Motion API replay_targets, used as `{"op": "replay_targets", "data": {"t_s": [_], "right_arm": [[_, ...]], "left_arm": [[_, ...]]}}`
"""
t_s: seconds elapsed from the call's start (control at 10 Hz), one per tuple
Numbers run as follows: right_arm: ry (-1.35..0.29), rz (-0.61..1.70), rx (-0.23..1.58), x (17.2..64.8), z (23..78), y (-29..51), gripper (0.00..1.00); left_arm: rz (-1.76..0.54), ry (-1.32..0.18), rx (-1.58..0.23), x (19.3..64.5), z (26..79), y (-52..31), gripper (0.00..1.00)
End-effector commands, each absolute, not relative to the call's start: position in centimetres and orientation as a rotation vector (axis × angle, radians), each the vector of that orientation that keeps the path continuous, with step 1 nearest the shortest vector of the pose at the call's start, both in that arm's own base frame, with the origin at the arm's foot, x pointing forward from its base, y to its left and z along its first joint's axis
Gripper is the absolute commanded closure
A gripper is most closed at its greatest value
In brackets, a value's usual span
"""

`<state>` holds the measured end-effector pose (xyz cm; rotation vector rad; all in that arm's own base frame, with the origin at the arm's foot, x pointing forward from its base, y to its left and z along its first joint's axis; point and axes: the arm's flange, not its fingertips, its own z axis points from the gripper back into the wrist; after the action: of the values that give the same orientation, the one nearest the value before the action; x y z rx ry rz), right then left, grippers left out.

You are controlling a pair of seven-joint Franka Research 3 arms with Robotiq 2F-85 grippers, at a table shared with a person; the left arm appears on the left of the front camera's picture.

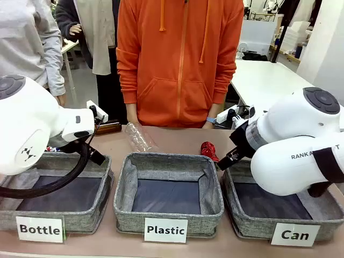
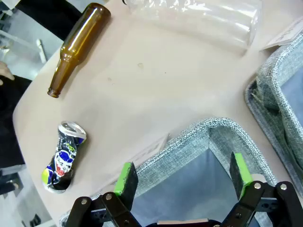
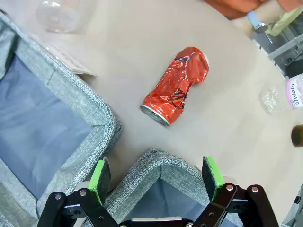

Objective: Sort the can waste into the basket.
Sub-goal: Pick up the can waste from the table and place it in the right Fabric basket.

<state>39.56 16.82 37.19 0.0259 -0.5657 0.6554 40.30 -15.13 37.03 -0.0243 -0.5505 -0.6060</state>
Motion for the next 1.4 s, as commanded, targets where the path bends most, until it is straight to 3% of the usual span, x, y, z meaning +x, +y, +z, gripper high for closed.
{"op": "replay_targets", "data": {"t_s": [0.0, 1.3], "right_arm": [[-0.566, 0.655, 0.026, 39.56, 37.19, 16.82, 0.0], [-0.566, 0.655, 0.026, 39.56, 37.19, 16.82, 0.0]], "left_arm": [[-0.606, -0.551, -0.024, 40.29, 37.05, -15.13, 0.0], [-0.606, -0.551, -0.024, 40.29, 37.05, -15.13, 0.0]]}}
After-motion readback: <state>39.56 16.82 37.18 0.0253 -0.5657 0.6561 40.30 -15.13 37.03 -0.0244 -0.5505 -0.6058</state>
